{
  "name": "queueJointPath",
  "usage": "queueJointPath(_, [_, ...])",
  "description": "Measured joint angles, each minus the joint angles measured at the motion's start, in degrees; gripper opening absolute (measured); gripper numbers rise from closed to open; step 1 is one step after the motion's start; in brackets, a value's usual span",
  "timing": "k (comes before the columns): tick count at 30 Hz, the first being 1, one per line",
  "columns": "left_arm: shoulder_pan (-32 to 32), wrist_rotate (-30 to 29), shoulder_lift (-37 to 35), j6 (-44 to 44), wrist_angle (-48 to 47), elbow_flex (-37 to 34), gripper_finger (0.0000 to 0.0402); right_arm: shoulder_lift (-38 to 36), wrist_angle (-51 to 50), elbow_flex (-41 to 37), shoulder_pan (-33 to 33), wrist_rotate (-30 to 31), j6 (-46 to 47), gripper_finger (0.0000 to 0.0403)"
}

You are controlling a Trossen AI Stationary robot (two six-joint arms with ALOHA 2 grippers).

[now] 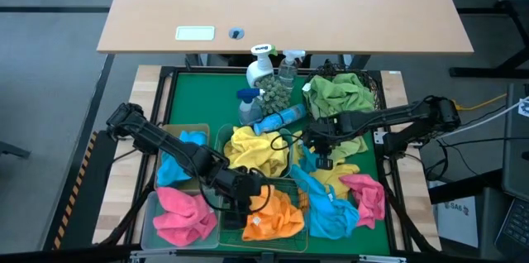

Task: Sort microfiber towel by color & place in baskets
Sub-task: Put the orange microfiber towel into the gold wire basket, then put the blue microfiber towel into the orange bin

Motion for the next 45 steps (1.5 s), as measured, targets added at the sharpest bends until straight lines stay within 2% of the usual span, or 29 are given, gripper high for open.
queueJointPath(5, [0.18,-6.58,-0.06,-5.73,-4.79,0.00,0.0113,0.00,-0.16,0.00,0.00,-0.01,0.00,0.0014])
queueJointPath(11, [0.41,-3.52,0.99,-15.04,-18.12,-0.04,0.0113,-0.02,-1.55,0.00,0.01,0.00,0.02,0.0005])
queueJointPath(14, [0.10,-3.61,0.99,-14.97,-21.01,-0.03,0.0113,-0.02,-1.52,0.00,0.01,0.01,0.00,0.0006])
queueJointPath(19, [-0.22,-6.80,0.99,-9.97,-16.34,-0.02,0.0113,-0.16,-3.43,2.41,0.01,-0.01,-0.31,0.0003])
queueJointPath(23, [0.64,-10.98,0.99,-7.17,-10.10,-0.02,0.0113,-0.83,-8.08,7.41,0.01,-0.01,-1.62,0.0005])
queueJointPath(28, [2.12,-24.85,0.99,0.34,0.52,-0.02,0.0113,-1.53,-12.31,14.63,0.01,0.00,-2.75,0.0002])
queueJointPath(33, [4.24,-37.21,0.99,12.58,9.89,-0.02,0.0113,-1.84,-13.20,21.64,0.06,0.01,-3.30,0.0004])
queueJointPath(38, [6.78,-37.51,1.01,23.44,16.34,-0.02,0.0113,-1.88,-12.92,26.99,0.06,0.00,-5.71,0.0003])
queueJointPath(45, [10.39,-37.07,1.01,29.19,19.87,-0.02,0.0113,-1.88,-11.90,30.09,0.06,-2.03,-6.11,0.0004])
